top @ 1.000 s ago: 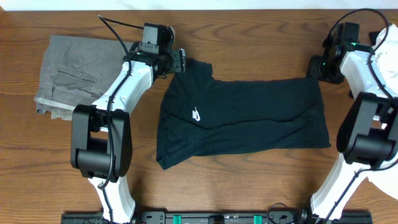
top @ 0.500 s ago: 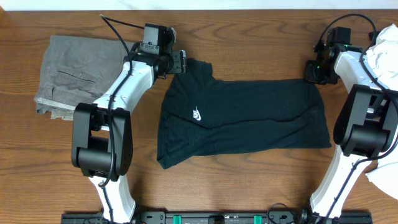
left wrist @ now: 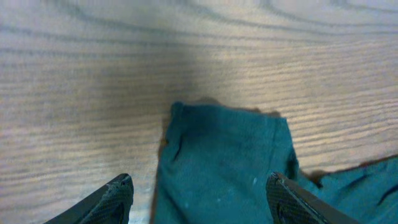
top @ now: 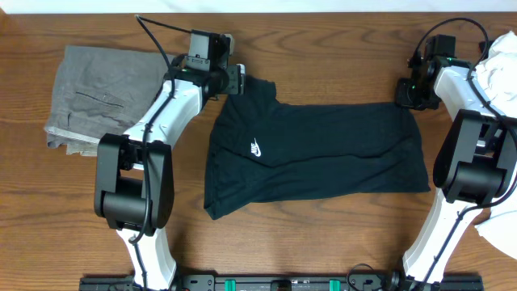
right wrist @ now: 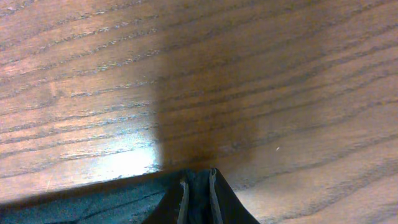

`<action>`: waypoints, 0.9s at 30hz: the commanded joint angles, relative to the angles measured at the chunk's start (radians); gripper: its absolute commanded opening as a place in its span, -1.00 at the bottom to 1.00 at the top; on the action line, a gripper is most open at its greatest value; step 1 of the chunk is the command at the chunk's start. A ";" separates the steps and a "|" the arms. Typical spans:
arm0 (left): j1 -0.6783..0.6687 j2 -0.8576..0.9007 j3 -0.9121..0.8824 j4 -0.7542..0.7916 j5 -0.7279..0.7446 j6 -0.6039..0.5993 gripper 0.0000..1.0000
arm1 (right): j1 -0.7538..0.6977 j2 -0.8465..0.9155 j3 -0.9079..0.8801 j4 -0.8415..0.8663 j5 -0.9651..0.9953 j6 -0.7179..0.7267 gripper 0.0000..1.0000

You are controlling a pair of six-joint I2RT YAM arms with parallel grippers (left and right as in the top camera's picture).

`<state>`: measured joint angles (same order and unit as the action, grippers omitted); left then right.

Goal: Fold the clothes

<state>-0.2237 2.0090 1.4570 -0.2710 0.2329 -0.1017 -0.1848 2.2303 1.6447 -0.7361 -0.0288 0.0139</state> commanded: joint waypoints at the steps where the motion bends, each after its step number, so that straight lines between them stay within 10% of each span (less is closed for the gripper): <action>1: -0.006 0.049 0.005 0.016 -0.068 0.023 0.41 | 0.002 0.063 -0.017 -0.017 0.028 -0.011 -0.78; 14: -0.033 0.228 0.005 0.099 -0.071 0.035 0.39 | 0.002 0.063 -0.017 -0.016 0.028 -0.011 -0.73; 27: -0.048 0.258 0.005 0.082 -0.229 0.035 -0.18 | 0.003 0.063 -0.017 -0.015 0.024 -0.011 -0.69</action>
<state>-0.2771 2.2063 1.4746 -0.1600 0.0448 -0.0696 -0.1848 2.2314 1.6470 -0.7380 -0.0200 0.0139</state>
